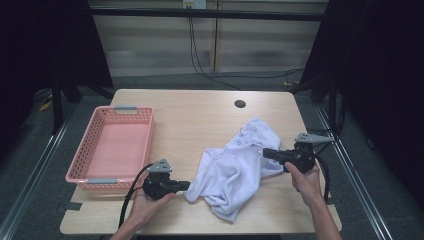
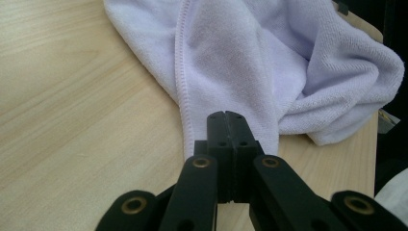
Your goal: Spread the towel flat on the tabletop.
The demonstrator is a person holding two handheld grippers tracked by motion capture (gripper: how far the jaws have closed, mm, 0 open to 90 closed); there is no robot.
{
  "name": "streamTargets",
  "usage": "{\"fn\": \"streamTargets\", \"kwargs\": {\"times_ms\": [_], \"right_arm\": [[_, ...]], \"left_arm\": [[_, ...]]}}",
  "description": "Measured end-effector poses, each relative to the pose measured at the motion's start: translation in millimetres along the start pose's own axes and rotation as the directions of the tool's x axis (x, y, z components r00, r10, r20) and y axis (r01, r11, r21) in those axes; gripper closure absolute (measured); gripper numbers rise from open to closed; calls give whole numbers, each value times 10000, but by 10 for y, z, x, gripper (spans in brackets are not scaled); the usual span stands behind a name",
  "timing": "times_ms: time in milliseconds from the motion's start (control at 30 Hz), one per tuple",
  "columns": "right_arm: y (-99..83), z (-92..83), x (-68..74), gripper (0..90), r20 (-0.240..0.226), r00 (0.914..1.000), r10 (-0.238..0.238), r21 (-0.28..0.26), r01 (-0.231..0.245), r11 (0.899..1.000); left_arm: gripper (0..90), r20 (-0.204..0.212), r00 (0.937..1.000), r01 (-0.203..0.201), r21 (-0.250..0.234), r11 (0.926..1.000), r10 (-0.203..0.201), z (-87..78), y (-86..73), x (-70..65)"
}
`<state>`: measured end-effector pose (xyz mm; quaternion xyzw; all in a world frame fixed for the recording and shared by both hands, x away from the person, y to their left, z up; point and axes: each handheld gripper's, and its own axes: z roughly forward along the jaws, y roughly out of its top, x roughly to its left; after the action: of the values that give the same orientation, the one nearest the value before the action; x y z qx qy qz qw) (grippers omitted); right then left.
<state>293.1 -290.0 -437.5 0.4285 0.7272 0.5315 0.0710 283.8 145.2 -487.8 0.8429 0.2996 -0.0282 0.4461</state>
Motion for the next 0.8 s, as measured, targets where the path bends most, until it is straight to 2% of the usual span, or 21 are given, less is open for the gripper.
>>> {"fn": "streamTargets", "kwargs": {"times_ms": [67,133,200,233,300,333,367,400,500,567,633,733,800], "right_arm": [[-6,2,2,882,-14,10000,2,35,-2,10000],[-10,-2,2,882,-16,10000,-14,45,14,10000],[-12,-10,2,882,-22,10000,-53,48,53,10000],[-13,-12,2,881,-35,10000,-43,43,43,10000],[-16,-10,0,881,-67,10000,-62,61,62,10000],[-16,-7,0,881,-86,10000,-28,93,28,10000],[-17,-3,0,881,-97,10000,-23,115,24,9999],[-18,2,2,881,-115,9999,-38,138,39,9999],[-19,6,6,880,-124,9999,-58,142,60,9999],[-17,-9,12,880,-98,9999,-51,123,53,9999],[-10,-26,11,879,-92,9999,-54,93,55,9999],[8,-62,11,880,-28,10000,-64,-15,64,10000],[32,-87,1,880,-33,10000,-52,-103,52,9999]], "left_arm": [[703,-15,9996,282,63,9996,-282,34,-14,28],[581,-89,9994,333,102,9994,-332,88,-15,41],[483,-181,9992,357,336,9988,-351,152,-5,48],[437,-64,9993,369,347,9987,-367,186,-4,50],[404,-144,9996,258,445,9987,-251,251,20,30],[382,-118,9994,337,426,9985,-332,279,38,12],[376,-153,9997,199,450,9988,-192,318,52,-23],[393,-93,9999,51,546,9985,-46,340,63,-45],[662,284,9994,-199,773,9968,178,363,59,-95],[805,289,9988,-406,748,9964,386,319,73,-119],[828,313,9994,-155,431,9990,141,235,94,-98],[850,437,9989,-164,-2,9999,164,110,129,-57],[851,498,9988,59,-445,9990,-37,22,168,-27]]}}
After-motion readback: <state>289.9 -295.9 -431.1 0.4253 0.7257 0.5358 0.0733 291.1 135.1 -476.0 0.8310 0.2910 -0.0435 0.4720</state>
